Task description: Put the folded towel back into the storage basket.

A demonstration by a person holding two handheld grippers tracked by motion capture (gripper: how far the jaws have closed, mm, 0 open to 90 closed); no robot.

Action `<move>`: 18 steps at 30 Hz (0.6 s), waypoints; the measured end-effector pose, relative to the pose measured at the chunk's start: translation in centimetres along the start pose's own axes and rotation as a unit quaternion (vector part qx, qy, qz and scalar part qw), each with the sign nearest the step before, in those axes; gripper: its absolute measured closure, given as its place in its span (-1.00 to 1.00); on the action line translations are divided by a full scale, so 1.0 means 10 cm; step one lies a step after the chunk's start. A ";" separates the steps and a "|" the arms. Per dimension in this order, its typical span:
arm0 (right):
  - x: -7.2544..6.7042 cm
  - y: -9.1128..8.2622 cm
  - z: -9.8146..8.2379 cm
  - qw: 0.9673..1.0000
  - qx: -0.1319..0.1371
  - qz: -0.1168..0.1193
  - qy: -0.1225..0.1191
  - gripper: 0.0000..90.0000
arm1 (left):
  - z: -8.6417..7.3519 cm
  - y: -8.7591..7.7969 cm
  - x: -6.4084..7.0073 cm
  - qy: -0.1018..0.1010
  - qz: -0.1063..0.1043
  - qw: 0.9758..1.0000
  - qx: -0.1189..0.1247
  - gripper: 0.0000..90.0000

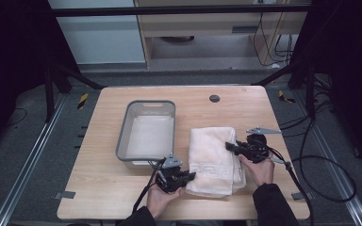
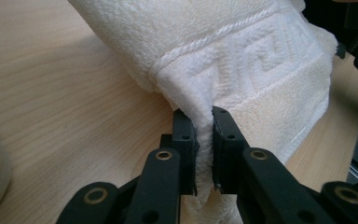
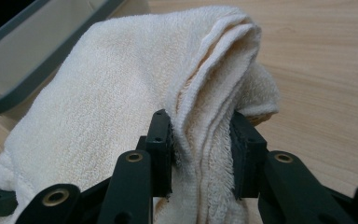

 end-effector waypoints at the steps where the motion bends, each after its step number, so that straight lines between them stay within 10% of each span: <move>1: -0.02 -0.02 0.01 1.000 0.004 0.000 -0.004 0.46 | 0.01 -0.02 0.01 0.001 0.001 1.000 0.004 0.81; 18: -0.27 -0.26 0.25 0.998 0.054 0.005 -0.036 0.46 | 0.20 -0.35 0.06 0.018 0.008 0.999 0.048 0.81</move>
Point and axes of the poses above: each handheld gripper's, and its own axes: y roughly forward along the jaws, z roughly out of its top, x roughly to its right, the point moved 2 cm from there along y, roughly forward along the jaws, and after that the axes turned 6 degrees about z, right-handed, at the moved point
